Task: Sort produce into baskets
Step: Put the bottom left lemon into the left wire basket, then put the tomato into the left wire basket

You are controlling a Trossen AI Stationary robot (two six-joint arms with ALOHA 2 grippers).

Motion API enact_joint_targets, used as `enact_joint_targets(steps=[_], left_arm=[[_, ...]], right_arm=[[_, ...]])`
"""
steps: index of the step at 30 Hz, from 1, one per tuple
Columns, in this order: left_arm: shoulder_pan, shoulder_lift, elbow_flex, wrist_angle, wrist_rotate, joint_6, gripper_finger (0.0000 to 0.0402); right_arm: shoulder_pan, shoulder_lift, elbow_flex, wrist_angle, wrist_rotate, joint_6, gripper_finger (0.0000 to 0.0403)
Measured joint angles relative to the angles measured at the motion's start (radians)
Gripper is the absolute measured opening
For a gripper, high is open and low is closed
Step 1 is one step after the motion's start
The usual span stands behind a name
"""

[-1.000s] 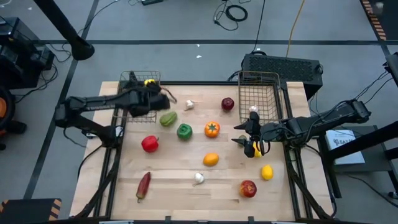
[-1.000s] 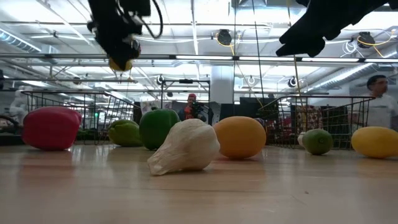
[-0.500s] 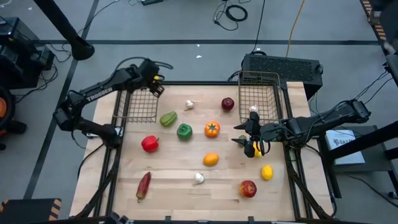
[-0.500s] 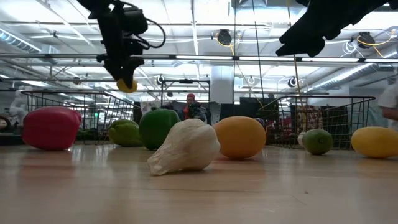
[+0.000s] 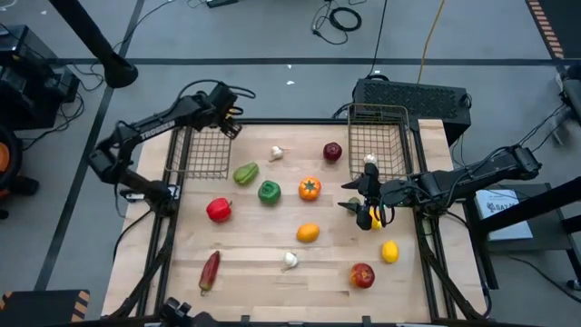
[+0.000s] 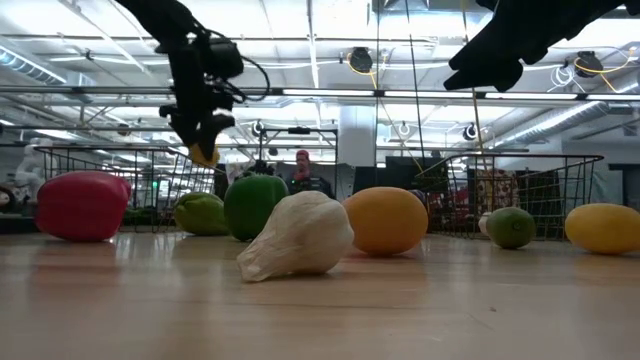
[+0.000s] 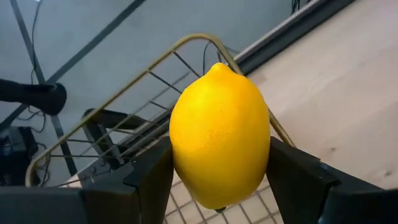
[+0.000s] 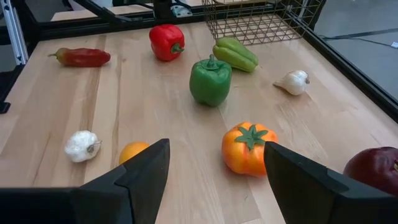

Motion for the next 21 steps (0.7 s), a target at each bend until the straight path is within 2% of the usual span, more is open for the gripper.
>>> enact_joint_targets(steps=[5, 13, 18, 21], left_arm=[[0.000, 0.035, 0.000, 0.004, -0.004, -0.016, 0.0244], [0.000, 0.031, 0.000, 0.035, -0.009, -0.021, 0.0311], [-0.004, 0.015, 0.000, 0.031, -0.005, 0.001, 0.0319], [-0.022, -0.045, 0.000, 0.031, -0.004, 0.000, 0.0320]], right_arm=[[0.000, 0.000, 0.000, -0.001, 0.000, 0.002, 0.0251], [0.000, 0.000, 0.000, -0.042, 0.000, 0.030, 0.0251], [0.000, 0.000, 0.000, -0.060, 0.000, 0.050, 0.0251], [0.000, 0.000, 0.000, -0.060, 0.000, 0.051, 0.0251]])
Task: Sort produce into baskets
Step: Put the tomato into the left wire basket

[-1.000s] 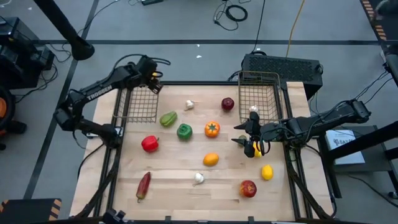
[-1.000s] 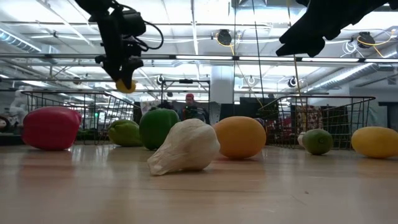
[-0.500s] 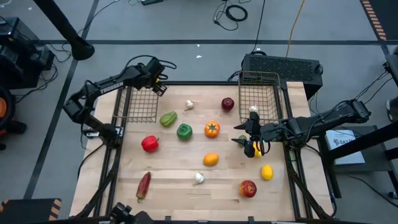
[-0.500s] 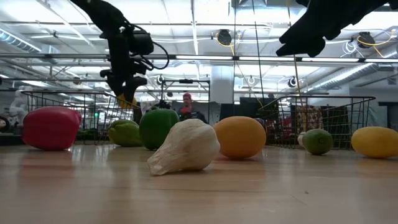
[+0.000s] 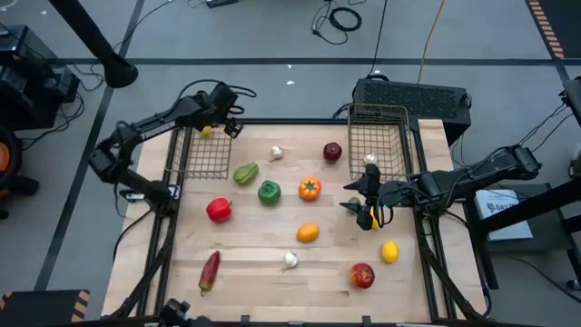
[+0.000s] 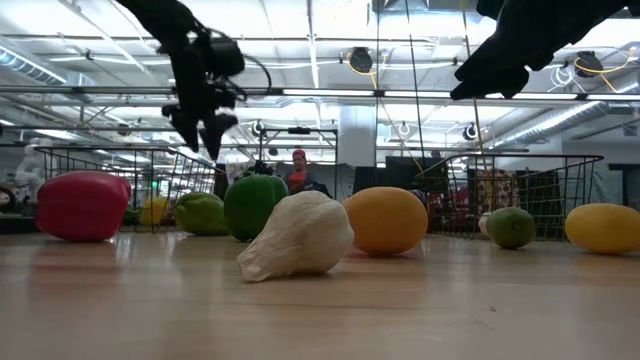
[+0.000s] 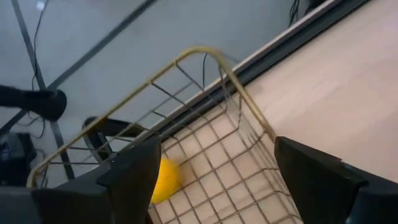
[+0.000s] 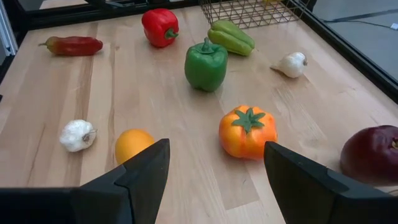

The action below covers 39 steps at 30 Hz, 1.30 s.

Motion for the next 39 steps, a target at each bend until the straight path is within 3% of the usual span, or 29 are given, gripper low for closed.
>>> enact_joint_targets(steps=[8, 16, 21, 26, 32, 39], left_arm=[[-0.203, -0.318, 0.003, 0.020, 0.150, -0.105, 0.0320], [-0.616, -0.482, -0.113, 0.066, 0.182, -0.281, 0.0319], [-0.901, -0.472, -0.266, 0.293, 0.130, -0.340, 0.0313], [-1.098, -0.402, -0.365, 0.486, 0.068, -0.320, 0.0313], [-1.256, -0.304, -0.370, 0.493, -0.124, -0.370, 0.0313], [-1.317, -0.230, -0.369, 0.482, -0.161, -0.412, 0.0313]], right_arm=[[0.000, 0.000, 0.000, 0.000, 0.000, 0.000, 0.0251], [0.000, 0.011, 0.000, 0.004, 0.044, 0.015, 0.0251], [0.000, 0.048, 0.000, 0.035, 0.062, -0.009, 0.0251], [0.000, 0.089, 0.000, 0.099, 0.060, -0.040, 0.0251], [-0.010, 0.135, -0.001, 0.215, 0.056, -0.116, 0.0251], [-0.046, 0.176, -0.001, 0.353, 0.039, -0.227, 0.0251]])
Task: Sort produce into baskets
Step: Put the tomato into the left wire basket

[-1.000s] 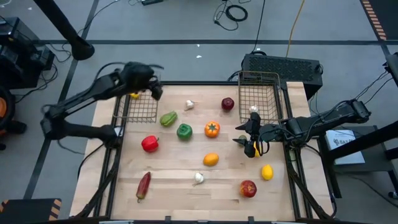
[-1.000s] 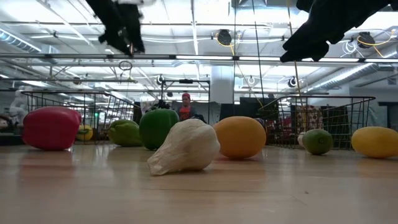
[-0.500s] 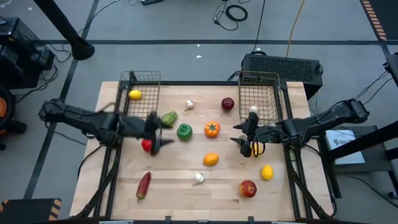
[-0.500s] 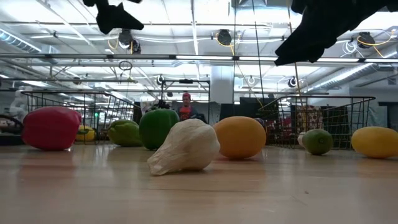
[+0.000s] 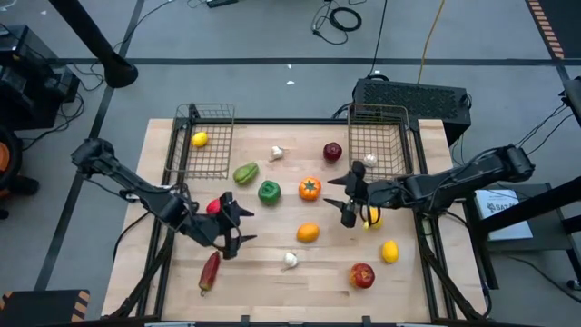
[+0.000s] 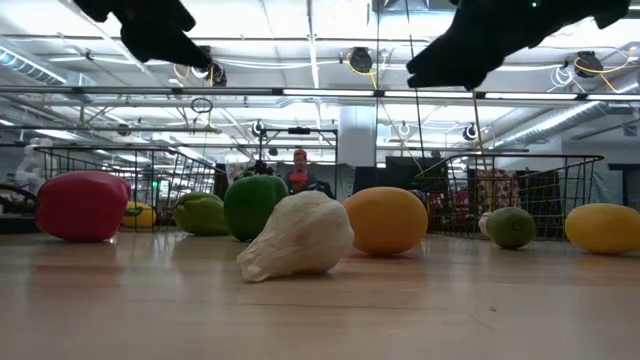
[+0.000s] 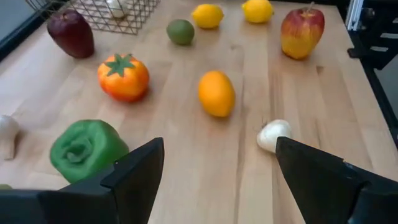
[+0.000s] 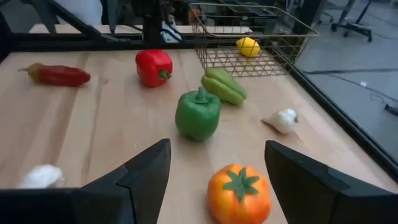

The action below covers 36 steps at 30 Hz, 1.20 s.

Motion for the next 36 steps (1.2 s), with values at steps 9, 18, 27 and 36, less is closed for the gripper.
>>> enact_joint_targets(steps=[9, 18, 27, 36], left_arm=[[-0.001, 0.077, 0.000, -0.003, 0.001, -0.034, 0.0313], [-0.017, 0.088, 0.000, -0.100, 0.025, -0.195, 0.0312], [-0.098, 0.088, 0.000, -0.122, -0.019, -0.272, 0.0312], [-0.141, 0.088, 0.000, -0.126, -0.058, -0.298, 0.0312]], right_arm=[[-0.014, 0.176, 0.054, 0.045, -0.265, -0.093, 0.0254], [-0.016, 0.434, 0.397, -0.237, -0.206, -0.135, 0.0294], [-0.094, 0.599, 0.540, -0.426, 0.044, -0.225, 0.0297], [-0.135, 0.609, 0.541, -0.613, 0.035, -0.394, 0.0261]])
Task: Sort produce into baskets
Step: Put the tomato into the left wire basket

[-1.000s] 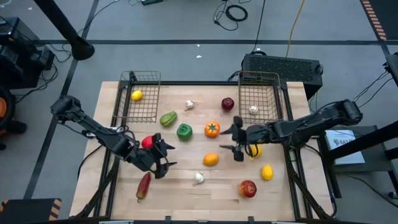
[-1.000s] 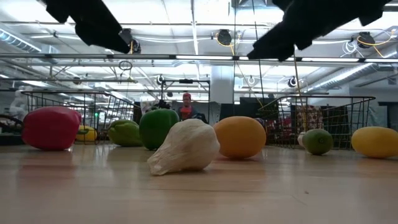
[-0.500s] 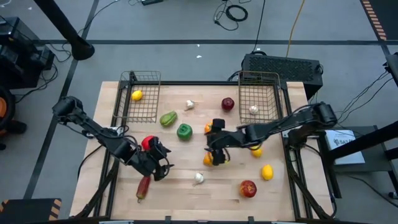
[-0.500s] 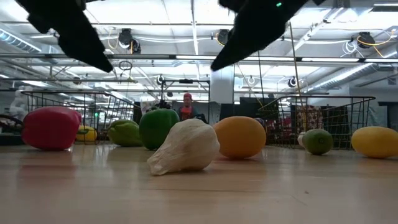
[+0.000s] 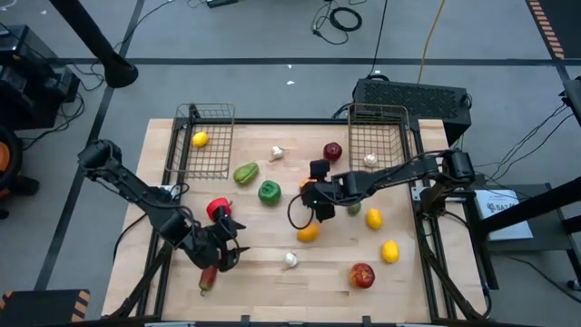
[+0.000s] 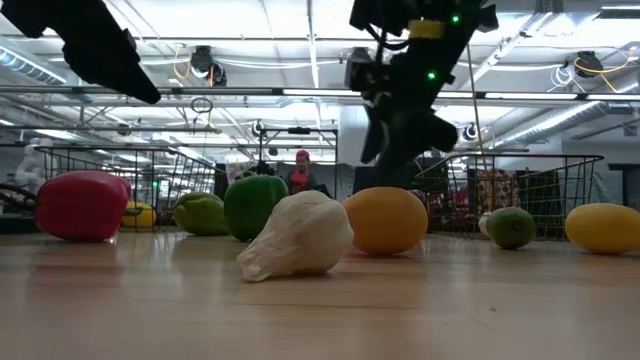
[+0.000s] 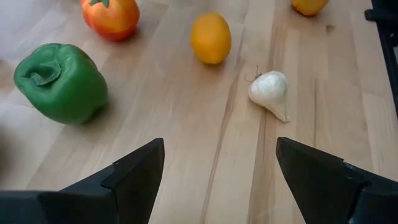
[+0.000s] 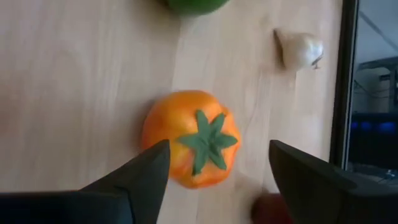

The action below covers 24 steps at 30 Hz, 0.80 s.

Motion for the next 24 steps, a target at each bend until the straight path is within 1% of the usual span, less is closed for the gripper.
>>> enact_joint_targets(steps=[6, 9, 11, 13, 16, 22, 24], left_arm=[[-0.014, 0.000, 0.000, 0.002, -0.002, -0.001, 0.0312], [-0.017, 0.000, 0.000, 0.007, -0.007, -0.002, 0.0312], [-0.017, 0.000, 0.000, 0.008, -0.017, -0.004, 0.0312], [-0.017, 0.000, 0.000, 0.008, -0.024, -0.004, 0.0312], [-0.016, 0.000, 0.000, 0.008, -0.027, -0.004, 0.0312], [-0.016, 0.000, 0.000, 0.007, -0.036, 0.000, 0.0312], [-0.016, 0.000, 0.000, 0.006, -0.040, 0.001, 0.0312]], right_arm=[[0.000, 0.017, -0.014, -0.023, 0.007, -0.006, 0.0219], [0.003, 0.047, -0.042, -0.022, 0.011, 0.036, 0.0204], [0.009, 0.067, -0.059, 0.012, 0.040, 0.071, 0.0193], [0.019, 0.087, -0.068, 0.011, 0.100, 0.101, 0.0182], [0.040, 0.102, -0.069, 0.000, 0.161, 0.088, 0.0165], [0.051, 0.093, -0.068, 0.015, 0.168, 0.052, 0.0143], [0.051, 0.090, -0.068, 0.016, 0.187, 0.036, 0.0140]])
